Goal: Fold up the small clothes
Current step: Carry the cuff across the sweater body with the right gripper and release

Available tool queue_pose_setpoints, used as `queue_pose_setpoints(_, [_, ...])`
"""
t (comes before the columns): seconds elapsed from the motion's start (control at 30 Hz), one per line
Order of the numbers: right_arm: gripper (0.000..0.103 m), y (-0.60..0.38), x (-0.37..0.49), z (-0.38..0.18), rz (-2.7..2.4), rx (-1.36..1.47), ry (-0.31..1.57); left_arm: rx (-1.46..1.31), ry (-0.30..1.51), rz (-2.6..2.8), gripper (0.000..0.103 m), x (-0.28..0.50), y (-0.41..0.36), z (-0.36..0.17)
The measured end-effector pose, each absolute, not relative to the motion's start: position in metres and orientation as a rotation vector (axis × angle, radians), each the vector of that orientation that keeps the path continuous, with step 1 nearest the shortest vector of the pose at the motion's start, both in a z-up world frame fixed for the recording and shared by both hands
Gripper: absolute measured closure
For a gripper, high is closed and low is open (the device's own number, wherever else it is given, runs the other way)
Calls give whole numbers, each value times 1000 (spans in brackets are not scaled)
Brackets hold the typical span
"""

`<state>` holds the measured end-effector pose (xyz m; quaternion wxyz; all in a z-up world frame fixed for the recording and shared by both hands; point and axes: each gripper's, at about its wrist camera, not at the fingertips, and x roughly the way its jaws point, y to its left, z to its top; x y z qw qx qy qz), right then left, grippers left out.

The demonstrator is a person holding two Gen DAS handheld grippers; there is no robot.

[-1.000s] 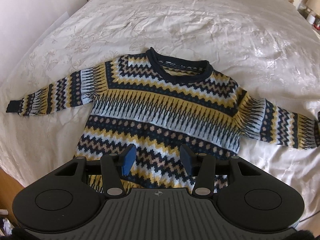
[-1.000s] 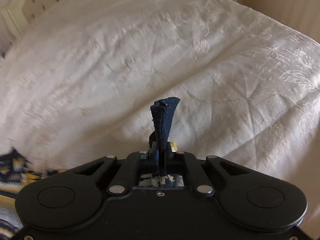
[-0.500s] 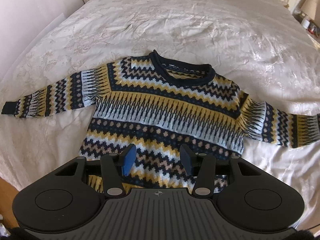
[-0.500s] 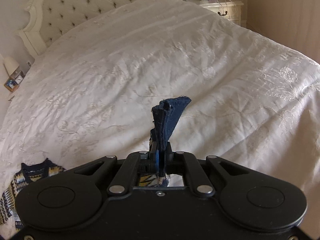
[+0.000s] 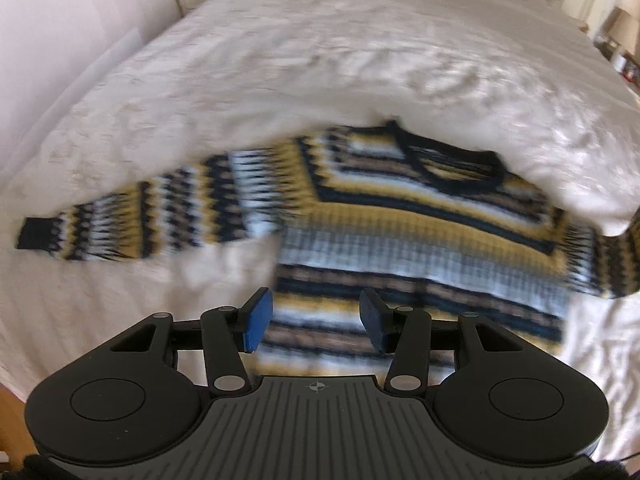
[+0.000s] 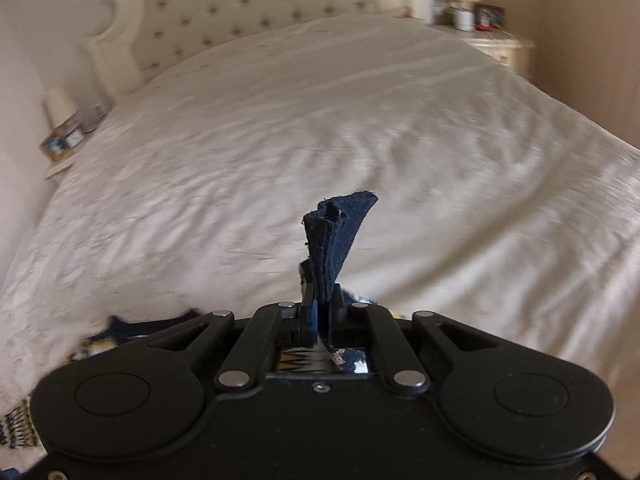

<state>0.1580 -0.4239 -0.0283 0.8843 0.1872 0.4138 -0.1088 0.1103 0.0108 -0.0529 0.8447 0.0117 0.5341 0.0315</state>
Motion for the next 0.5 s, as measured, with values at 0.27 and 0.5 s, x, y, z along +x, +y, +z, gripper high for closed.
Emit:
queue_pose_setpoints(0.27, [93,-289,210,-31,-48,380,873,41,1166,123,56,125,97,-75])
queue_pose_setpoints(0.5, [93,-170,243,-60,75,393,910,40,1190,147,56,136,150,-85])
